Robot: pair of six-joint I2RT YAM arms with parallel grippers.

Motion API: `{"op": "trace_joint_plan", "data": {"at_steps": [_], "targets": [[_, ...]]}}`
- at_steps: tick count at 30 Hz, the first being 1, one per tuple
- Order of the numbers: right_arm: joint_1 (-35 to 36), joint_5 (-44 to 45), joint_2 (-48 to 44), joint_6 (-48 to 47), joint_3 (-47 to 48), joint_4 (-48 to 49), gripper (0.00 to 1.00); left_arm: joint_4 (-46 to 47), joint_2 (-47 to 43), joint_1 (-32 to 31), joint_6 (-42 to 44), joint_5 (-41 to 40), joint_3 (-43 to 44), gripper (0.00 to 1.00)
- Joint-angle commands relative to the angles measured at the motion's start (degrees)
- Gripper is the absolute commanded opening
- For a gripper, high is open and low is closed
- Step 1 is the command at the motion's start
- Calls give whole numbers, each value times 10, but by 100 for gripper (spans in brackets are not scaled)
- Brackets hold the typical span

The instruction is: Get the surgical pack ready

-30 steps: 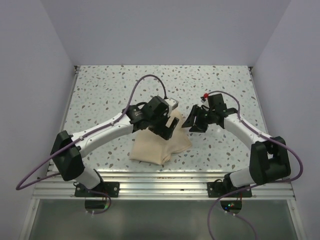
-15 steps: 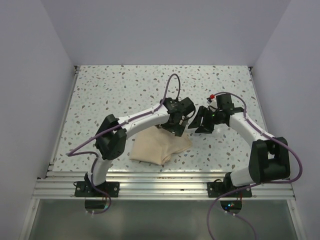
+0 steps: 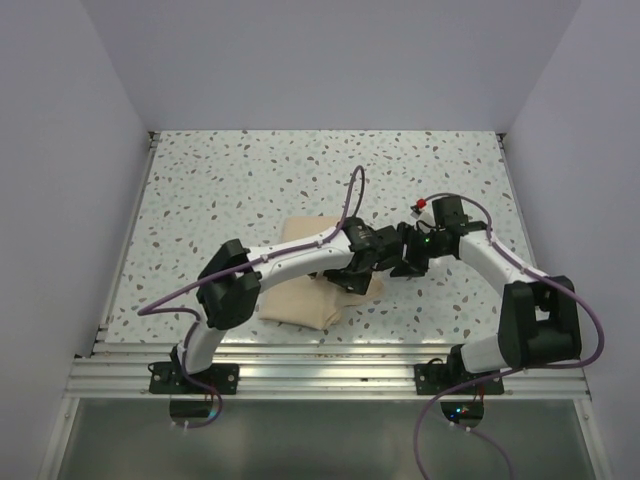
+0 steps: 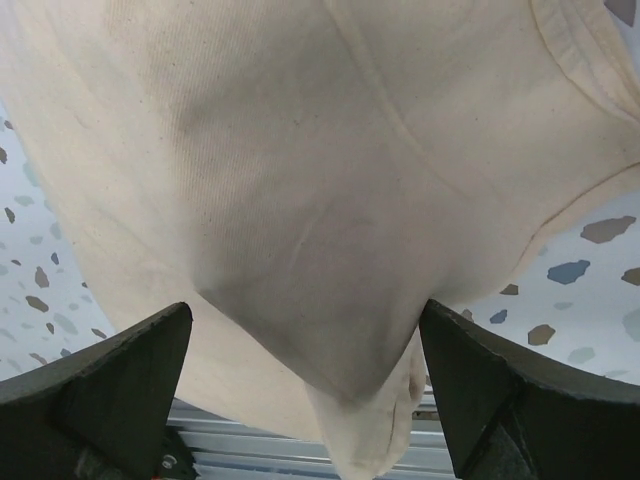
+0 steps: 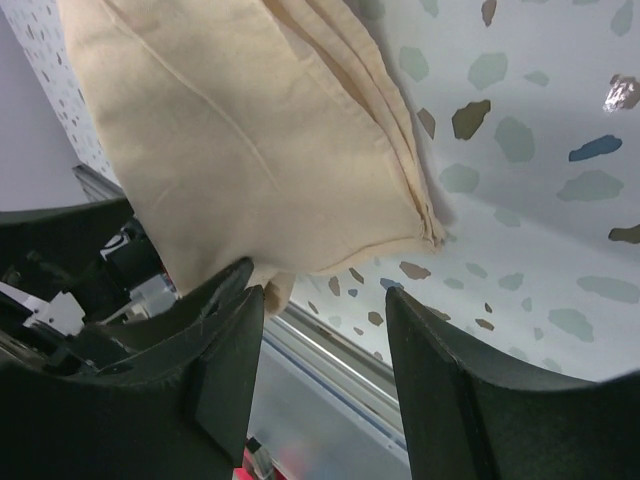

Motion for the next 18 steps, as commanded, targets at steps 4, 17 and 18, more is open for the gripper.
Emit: {"op": "trace_joint_plan", "data": {"at_steps": [4,17,18], "targets": [[-3,-29,-31,-12,-13,-7,56,-6,31,6,-26,-50,14,94],[-3,-51,-24,-2,-23,13,55,45,4,16,0,-16,-41,39],[-3,-52,-25,1,-21,14,55,56,-1,16,5,-14,-44,31]]}}
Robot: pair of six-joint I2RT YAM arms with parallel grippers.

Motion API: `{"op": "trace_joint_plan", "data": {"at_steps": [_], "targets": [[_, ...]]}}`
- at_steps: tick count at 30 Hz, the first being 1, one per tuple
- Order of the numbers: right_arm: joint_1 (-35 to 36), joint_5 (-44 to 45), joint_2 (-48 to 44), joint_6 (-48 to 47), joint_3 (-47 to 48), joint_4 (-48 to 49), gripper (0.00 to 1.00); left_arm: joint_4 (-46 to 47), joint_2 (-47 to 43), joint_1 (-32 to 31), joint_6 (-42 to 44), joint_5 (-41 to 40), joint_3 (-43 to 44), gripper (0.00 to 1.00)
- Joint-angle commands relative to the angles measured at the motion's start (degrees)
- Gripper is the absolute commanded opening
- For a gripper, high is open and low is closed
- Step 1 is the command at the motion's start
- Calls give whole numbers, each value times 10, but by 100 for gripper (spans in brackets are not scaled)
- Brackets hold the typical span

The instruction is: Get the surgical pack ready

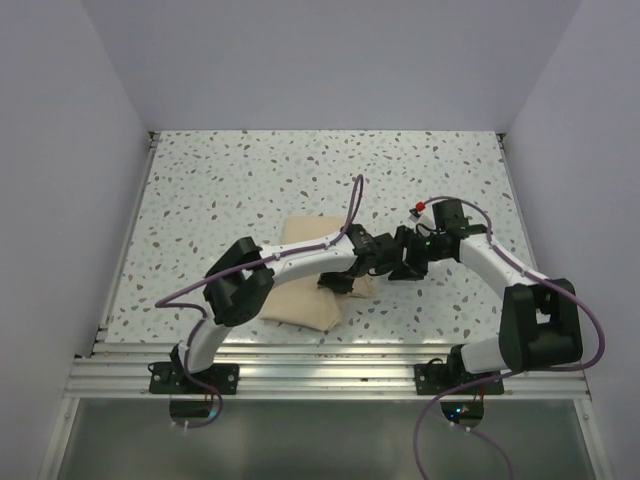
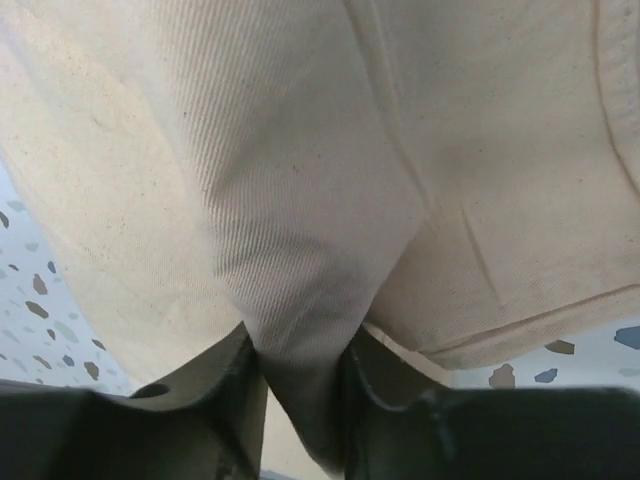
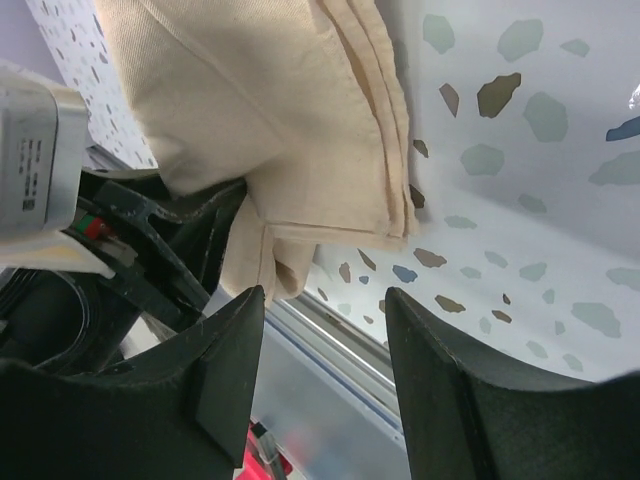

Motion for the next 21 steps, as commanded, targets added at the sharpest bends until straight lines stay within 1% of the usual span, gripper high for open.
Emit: {"op": "trace_joint_plan", "data": {"at_steps": [1,2,3,4,5,6,9,10,11,12,13,14,17,18,19,20,21], "targets": [[-4,-27,-11,7,-2,15,55,40,-44,7,16,8,-15,27],[-2,-32,-9,10,-3,26,55,43,-49,7,21,9,-16,22],[-2,-38,-7,21,-4,31,55,42,-55,7,23,9,-15,11],[-3,-49,-4,28,-5,37,54,41,-63,7,25,8,-12,6],[-2,-61,2,37,-9,63,53,44,-68,8,29,12,-11,0],[0,-71,7,61,-14,78,52,49,-72,7,42,17,-11,0],[9,-91,17,114,-14,130,44,57,-86,6,54,29,-10,0],[14,-97,21,130,-15,149,39,57,-92,6,56,32,-10,0],[17,-101,24,145,-17,183,36,54,-93,6,57,33,-7,0],[25,-101,34,178,-19,200,30,50,-93,7,60,34,-6,0],[32,-99,42,192,-19,217,21,50,-97,6,63,37,-6,0],[39,-98,50,203,-19,243,19,52,-100,7,65,39,-7,0],[84,-72,88,225,3,264,12,61,-109,5,85,44,-2,0],[105,-51,102,240,3,272,9,63,-113,5,92,44,0,0],[114,-43,108,255,-2,312,5,66,-115,4,95,43,5,0],[125,-38,116,290,-9,346,3,70,-118,4,101,44,6,0],[140,-13,123,306,-25,372,0,83,-122,4,119,51,8,0]]}}
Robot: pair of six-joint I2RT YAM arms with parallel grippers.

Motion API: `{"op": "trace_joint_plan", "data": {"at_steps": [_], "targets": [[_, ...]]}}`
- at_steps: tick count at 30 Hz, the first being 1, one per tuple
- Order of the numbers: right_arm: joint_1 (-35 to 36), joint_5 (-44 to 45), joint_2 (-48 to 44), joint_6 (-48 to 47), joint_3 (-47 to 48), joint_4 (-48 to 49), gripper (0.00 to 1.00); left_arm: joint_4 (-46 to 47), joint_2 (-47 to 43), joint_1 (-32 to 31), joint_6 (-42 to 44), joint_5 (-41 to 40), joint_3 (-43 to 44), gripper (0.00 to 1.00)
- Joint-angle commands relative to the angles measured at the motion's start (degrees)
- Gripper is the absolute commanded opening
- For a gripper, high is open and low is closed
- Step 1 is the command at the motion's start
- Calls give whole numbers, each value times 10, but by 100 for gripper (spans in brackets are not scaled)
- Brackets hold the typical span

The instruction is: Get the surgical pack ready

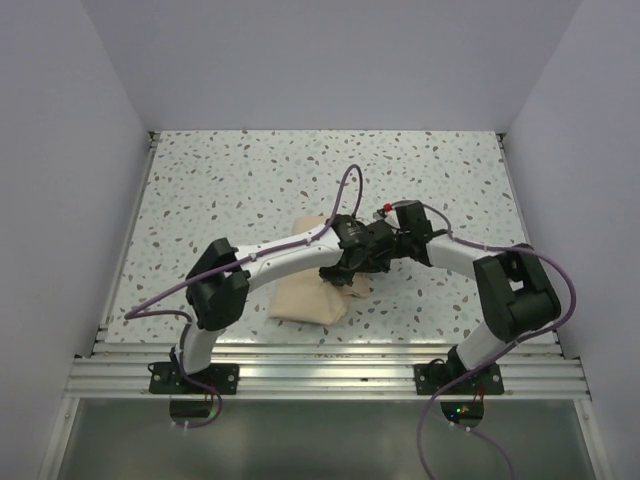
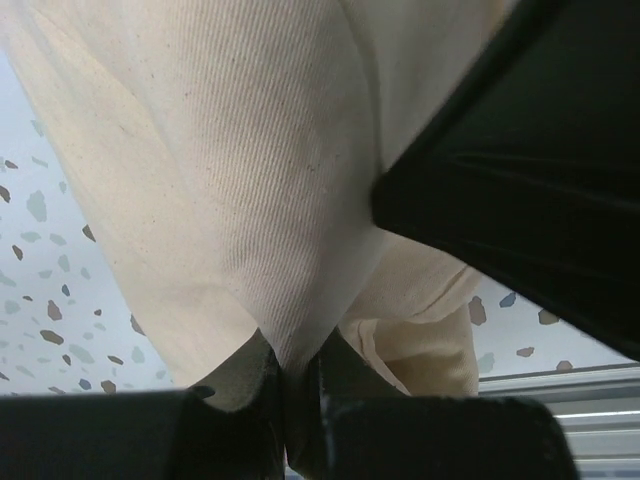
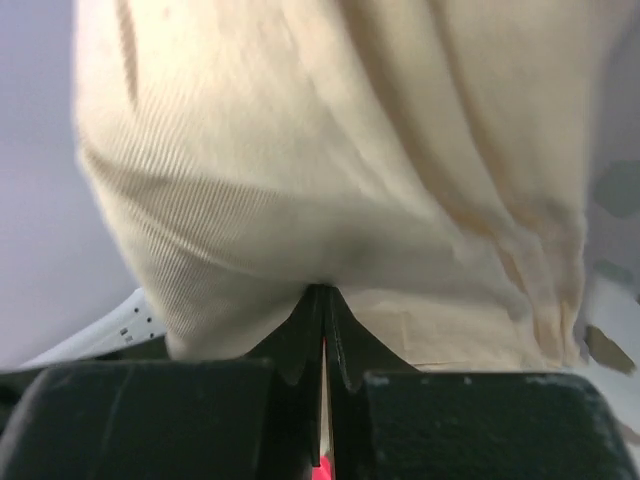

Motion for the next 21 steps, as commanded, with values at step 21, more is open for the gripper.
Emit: {"op": "trace_joint_plan", "data": {"at_steps": [21], "targets": [[-14,73,-56,-106,-29,-20,3,125,-79,-4,88,44,-15,0]]}}
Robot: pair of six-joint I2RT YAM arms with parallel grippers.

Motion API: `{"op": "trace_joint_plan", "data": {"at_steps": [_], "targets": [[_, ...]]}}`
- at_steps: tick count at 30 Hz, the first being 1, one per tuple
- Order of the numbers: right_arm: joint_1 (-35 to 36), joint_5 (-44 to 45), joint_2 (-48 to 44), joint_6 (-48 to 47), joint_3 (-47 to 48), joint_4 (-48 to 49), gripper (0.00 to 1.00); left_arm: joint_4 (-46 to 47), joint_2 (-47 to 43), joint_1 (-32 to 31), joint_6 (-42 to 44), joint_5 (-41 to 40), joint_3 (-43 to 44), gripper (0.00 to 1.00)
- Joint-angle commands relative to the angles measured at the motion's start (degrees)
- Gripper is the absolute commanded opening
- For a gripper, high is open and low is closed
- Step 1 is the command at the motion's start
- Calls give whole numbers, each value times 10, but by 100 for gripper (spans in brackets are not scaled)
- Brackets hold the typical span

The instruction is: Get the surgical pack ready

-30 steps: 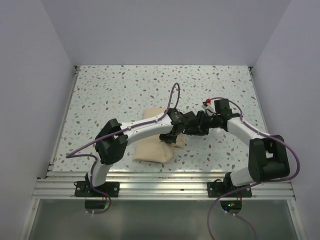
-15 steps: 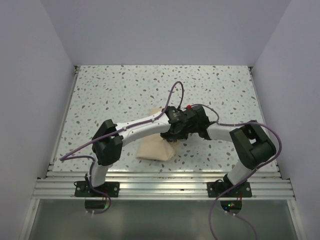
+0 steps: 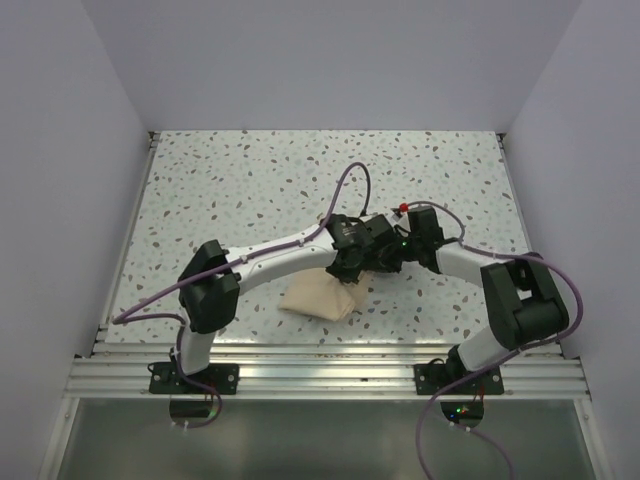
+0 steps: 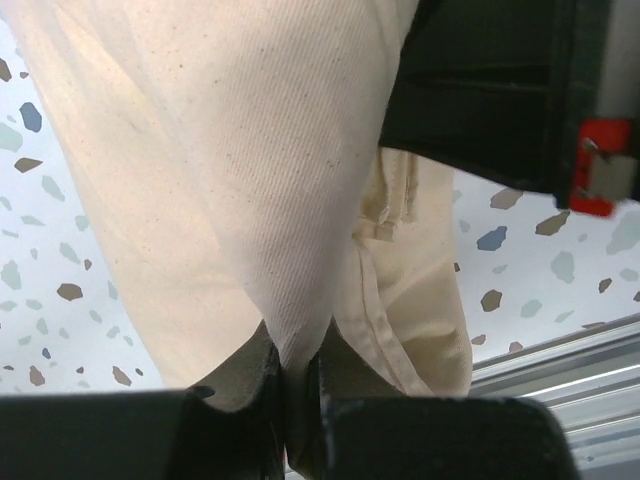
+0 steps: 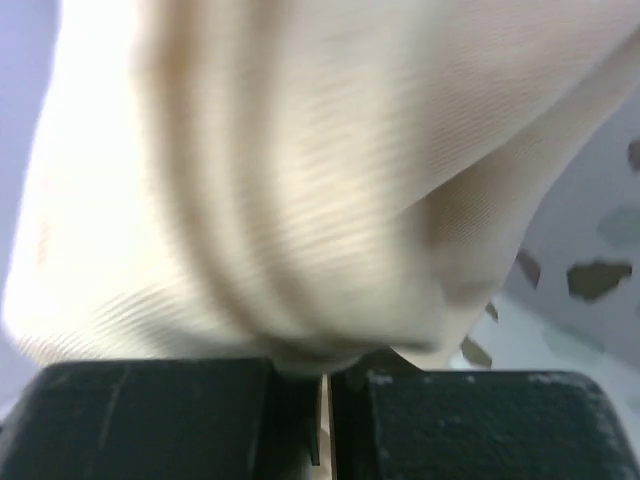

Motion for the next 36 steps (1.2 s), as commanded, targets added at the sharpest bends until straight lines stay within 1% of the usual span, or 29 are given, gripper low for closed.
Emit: {"op": "trace_joint_plan", "data": {"at_steps": [1,3,5,8,10,11,12,13,14,15,16,17,18,19,20,22,23,24,26,27,29,30,33,34,36], "targets": [[5,-17,-64,-126,30,-138,3,51,-57,-3,18,3,-11,0],[5,-15,-80,-135,34,-158,3,50,-61,0,19,3,-17,0],[5,-18,-88,-123,24,-158,3,53,-66,1,26,3,-16,0],[6,-35,-101,-71,-19,-93,2,58,-67,1,31,6,-7,0],[8,-21,-108,-31,-43,-28,1,67,-66,0,36,14,-4,0],[9,-10,-108,-15,-75,1,0,71,-66,0,37,24,-2,0],[12,18,-109,5,-94,90,0,75,-65,0,38,31,0,0],[21,32,-96,52,-130,139,0,84,-64,0,40,38,1,0],[29,51,-84,75,-142,183,0,89,-59,0,41,50,4,0],[40,67,-68,99,-152,278,0,90,-57,-1,41,55,7,0],[73,115,-38,126,-151,304,0,91,-52,-1,41,60,11,0],[91,135,-14,137,-142,314,0,92,-45,0,41,73,18,0],[106,144,8,149,-135,370,0,95,-43,-3,42,75,20,0],[126,160,27,174,-124,393,0,98,-40,-4,44,79,20,0],[130,164,53,188,-125,416,0,98,-36,-4,44,86,18,0],[128,165,60,217,-129,475,0,96,-33,-4,44,89,12,0],[118,152,56,212,-120,460,0,92,-34,-4,44,89,8,0],[112,146,36,203,-113,400,0,92,-35,-4,44,83,-3,0],[89,130,10,165,-100,347,0,96,-45,-4,45,76,-27,0],[80,114,-21,150,-93,262,0,97,-48,-3,45,74,-33,0],[58,103,-45,97,-65,168,0,102,-55,-2,48,68,-46,0],[50,82,-57,80,-57,96,0,104,-56,0,49,64,-59,0],[32,72,-82,17,-35,9,3,109,-58,3,58,59,-75,0],[31,80,-103,-15,-28,-43,4,106,-57,3,61,58,-76,0],[30,81,-118,-31,-23,-68,9,106,-59,3,64,55,-82,0]]}}
